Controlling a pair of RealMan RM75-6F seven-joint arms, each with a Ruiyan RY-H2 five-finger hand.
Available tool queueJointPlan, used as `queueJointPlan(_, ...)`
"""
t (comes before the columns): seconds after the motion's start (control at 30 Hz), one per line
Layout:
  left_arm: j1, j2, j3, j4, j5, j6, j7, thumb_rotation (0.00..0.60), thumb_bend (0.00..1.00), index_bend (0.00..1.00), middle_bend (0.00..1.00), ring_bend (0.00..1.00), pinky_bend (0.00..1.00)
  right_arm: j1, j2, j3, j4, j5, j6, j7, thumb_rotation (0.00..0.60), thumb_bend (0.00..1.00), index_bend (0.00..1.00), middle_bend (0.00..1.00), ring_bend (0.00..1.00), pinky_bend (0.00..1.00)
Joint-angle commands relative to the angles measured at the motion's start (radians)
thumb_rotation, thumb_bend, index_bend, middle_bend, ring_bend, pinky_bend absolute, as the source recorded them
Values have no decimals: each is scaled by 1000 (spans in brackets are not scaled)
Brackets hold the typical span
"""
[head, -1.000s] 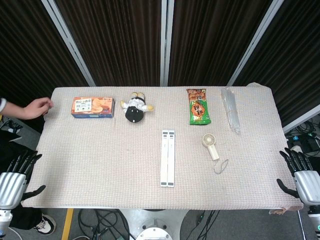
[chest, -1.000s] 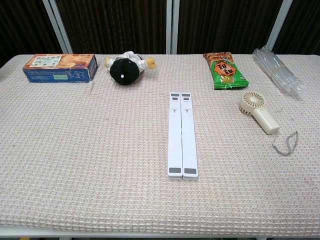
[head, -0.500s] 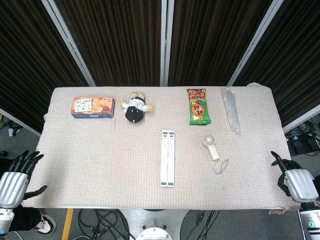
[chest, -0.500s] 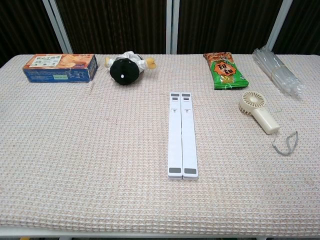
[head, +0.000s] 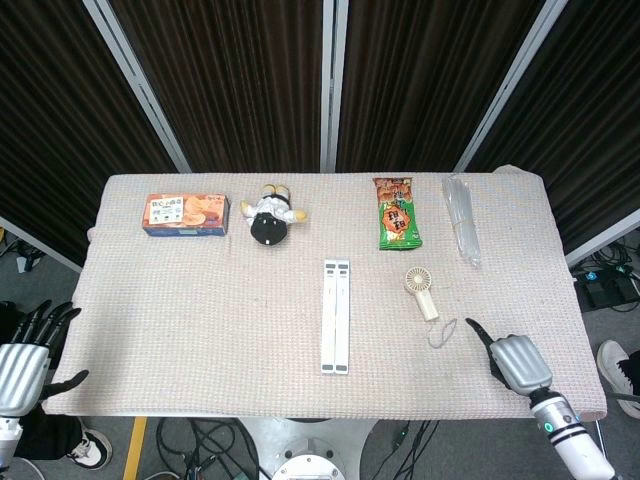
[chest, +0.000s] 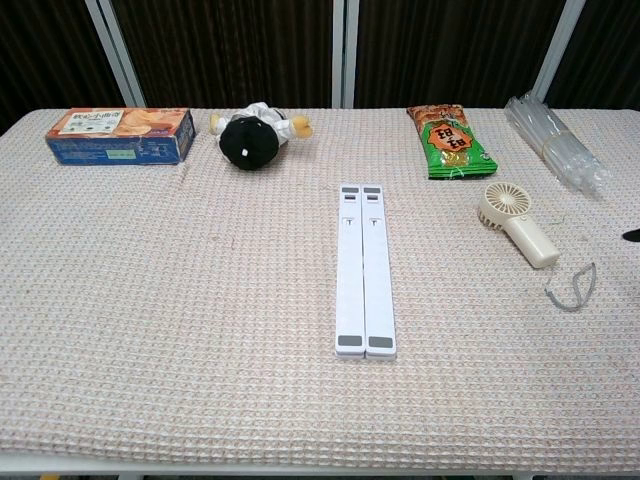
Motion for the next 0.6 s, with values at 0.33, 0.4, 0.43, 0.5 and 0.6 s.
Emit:
queueJointPlan(0.33, -13, -2, -15, 0, -41, -42, 8, 600, 0, 124, 93, 0, 135, 95, -112, 98, -72, 178, -108, -232, 600, 1000, 0, 765, 636, 591)
queueJointPlan(0.4, -15, -2, -16, 3, -46, -49, 7, 600, 0, 124, 92, 0, 135, 103, -117, 105, -79, 208, -120, -266, 600, 1000, 0, 760, 632, 591)
queueJointPlan(0.43, -17, -3, -16, 5, -49, -55, 7, 600, 0, 124, 92, 0, 135, 108, -119, 109, -84, 229, -131, -285, 600, 1000, 0, 757, 631, 591)
queueJointPlan(0.5, -18, -3, -15, 9, -52, -61, 6, 600, 0, 124, 93, 0, 135, 116, -123, 114, -89, 254, -140, -314, 600, 1000, 0, 755, 631, 591)
queueJointPlan(0.6, -20, -5, -16, 14, -56, -66, 2, 600, 0, 124, 93, 0, 135, 128, -132, 120, -88, 288, -150, -350, 600, 1000, 0, 755, 631, 591)
